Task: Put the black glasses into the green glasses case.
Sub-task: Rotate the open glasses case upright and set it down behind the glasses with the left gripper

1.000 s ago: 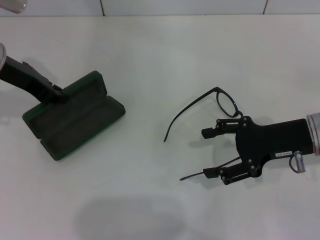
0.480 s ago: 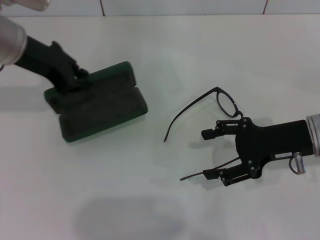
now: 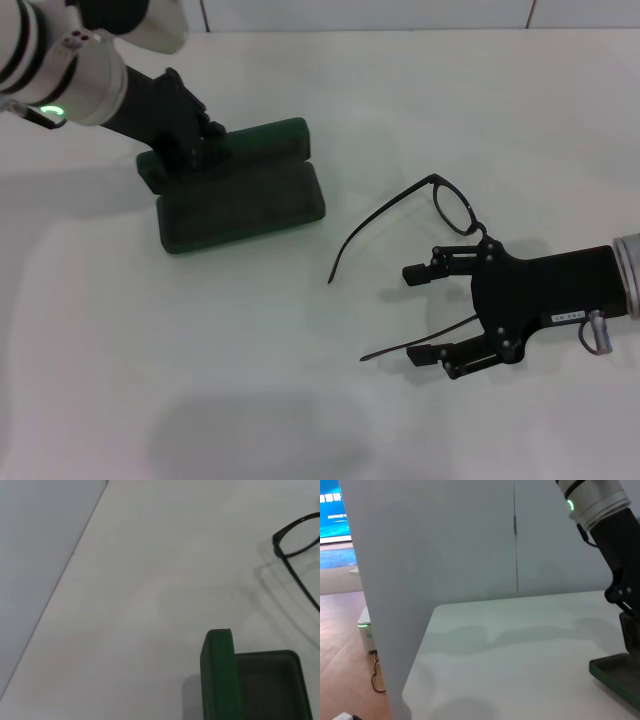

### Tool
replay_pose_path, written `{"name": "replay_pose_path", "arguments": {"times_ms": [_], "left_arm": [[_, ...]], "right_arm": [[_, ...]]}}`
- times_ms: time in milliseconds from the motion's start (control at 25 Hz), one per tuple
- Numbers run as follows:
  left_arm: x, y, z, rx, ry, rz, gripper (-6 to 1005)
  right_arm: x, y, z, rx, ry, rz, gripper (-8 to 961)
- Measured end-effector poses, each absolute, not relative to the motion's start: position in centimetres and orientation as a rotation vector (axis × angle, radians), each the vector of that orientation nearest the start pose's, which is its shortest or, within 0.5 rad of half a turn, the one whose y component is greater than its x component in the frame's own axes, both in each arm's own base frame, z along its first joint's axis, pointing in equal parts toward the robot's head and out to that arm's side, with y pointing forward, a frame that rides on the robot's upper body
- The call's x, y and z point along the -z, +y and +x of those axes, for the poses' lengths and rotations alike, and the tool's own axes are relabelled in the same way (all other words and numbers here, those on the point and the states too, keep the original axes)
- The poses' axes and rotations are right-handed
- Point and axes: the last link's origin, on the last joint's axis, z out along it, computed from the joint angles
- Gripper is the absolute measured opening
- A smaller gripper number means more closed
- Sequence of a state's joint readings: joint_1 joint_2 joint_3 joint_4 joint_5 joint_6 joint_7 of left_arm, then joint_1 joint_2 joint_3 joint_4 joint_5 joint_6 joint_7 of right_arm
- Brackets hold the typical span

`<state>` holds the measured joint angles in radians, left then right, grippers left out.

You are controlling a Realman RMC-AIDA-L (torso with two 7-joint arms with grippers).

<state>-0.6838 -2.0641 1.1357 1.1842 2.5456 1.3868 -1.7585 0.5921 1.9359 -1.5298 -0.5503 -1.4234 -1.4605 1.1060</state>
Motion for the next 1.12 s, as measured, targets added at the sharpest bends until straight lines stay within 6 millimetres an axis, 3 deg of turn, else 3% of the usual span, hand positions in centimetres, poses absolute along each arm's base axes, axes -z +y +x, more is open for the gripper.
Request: {"name": "replay_pose_path", "arguments": {"times_ms": [360,1120], "left_arm": [[-0.7,39.2,-18.5,-0.439,0.032,-2.771,213],[-0.5,39.9,-18.0,-0.423,0.071,-2.725,220]], "right_arm": [[4.3,31.8,22.1,-0.639,0.028,-3.08,854],[4.6,31.6,22.1,-0.633,0.028,-3.09,854]]}}
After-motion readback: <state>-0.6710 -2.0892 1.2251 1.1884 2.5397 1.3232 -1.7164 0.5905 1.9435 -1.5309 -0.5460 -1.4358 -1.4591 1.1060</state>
